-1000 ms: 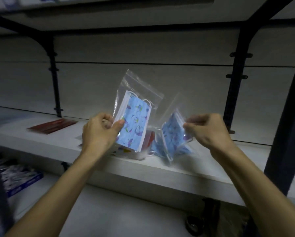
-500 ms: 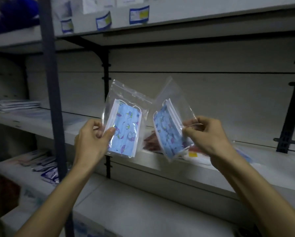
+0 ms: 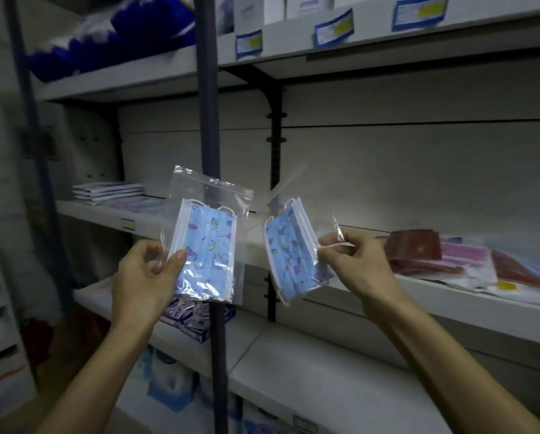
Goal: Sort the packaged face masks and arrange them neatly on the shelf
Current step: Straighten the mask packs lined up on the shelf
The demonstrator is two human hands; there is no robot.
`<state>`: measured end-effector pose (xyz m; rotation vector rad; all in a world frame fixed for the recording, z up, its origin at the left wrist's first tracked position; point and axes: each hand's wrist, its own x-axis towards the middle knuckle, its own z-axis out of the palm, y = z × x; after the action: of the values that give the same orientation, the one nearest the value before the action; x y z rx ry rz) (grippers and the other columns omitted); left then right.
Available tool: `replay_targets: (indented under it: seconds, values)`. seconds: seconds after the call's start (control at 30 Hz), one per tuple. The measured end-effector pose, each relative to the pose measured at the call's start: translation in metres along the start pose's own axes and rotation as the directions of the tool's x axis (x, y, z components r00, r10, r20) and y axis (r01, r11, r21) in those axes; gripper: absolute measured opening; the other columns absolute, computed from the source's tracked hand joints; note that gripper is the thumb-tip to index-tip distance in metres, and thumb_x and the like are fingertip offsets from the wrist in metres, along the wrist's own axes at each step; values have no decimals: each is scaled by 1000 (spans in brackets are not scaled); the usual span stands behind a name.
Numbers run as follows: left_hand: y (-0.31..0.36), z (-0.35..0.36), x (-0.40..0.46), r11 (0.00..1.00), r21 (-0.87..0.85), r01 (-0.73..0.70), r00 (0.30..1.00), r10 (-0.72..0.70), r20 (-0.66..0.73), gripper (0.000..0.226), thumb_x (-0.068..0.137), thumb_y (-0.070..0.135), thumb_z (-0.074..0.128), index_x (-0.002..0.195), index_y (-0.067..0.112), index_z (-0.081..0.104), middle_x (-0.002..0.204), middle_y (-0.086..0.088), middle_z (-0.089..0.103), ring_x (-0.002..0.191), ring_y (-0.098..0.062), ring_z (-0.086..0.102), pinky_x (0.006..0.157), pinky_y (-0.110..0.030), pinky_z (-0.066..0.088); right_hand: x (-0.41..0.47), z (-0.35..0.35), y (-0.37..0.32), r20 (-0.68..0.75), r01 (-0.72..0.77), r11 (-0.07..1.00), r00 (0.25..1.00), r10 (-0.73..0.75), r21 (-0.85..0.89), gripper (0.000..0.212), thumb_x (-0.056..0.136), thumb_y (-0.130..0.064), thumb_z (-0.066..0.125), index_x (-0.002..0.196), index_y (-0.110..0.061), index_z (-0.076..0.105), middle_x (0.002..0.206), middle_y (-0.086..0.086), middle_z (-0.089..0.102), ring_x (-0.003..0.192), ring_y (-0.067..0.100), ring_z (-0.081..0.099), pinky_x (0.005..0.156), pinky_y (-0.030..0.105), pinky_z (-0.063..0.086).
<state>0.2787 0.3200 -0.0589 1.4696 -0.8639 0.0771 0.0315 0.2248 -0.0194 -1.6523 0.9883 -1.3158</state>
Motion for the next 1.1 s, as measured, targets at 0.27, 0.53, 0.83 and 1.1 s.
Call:
replay_targets:
  seconds: [0.27,0.53,0.83,1.1]
  values:
    - [-77,-70,46,993,60,99,989,-91,-121,23,80,34,74,83,21,55,71,-3,68,72,-26,67,70,-45,55,17,108,5,81,32,999,996,-35,31,18,80,7,59,79,-9,66,67,0,61,48,-7,54,43,8,40]
    - [-132,-116,136,989,131,64,978,-36,-203,26,81,29,75,76,21,50,62,-6,60,64,-28,61,65,-45,51,66,244,7,151,77,995,985,-87,68,12,85,-1,62,86,-12,66,69,1,62,56,-1,60,47,13,45]
    - [-184,-141,239,972,233,19,981,27,-193,24,83,31,72,88,15,55,72,-5,62,69,-21,59,54,-24,40,122,371,15,147,41,995,988,-55,93,11,84,-8,66,87,-18,66,81,5,69,83,28,70,76,51,58]
    - [-242,-153,320,985,167,43,987,-16,-160,22,87,27,68,93,13,53,71,1,63,61,-6,59,43,-15,40,163,446,11,81,46,997,995,-51,59,10,86,-7,65,91,-15,64,63,-1,68,61,14,70,73,39,58]
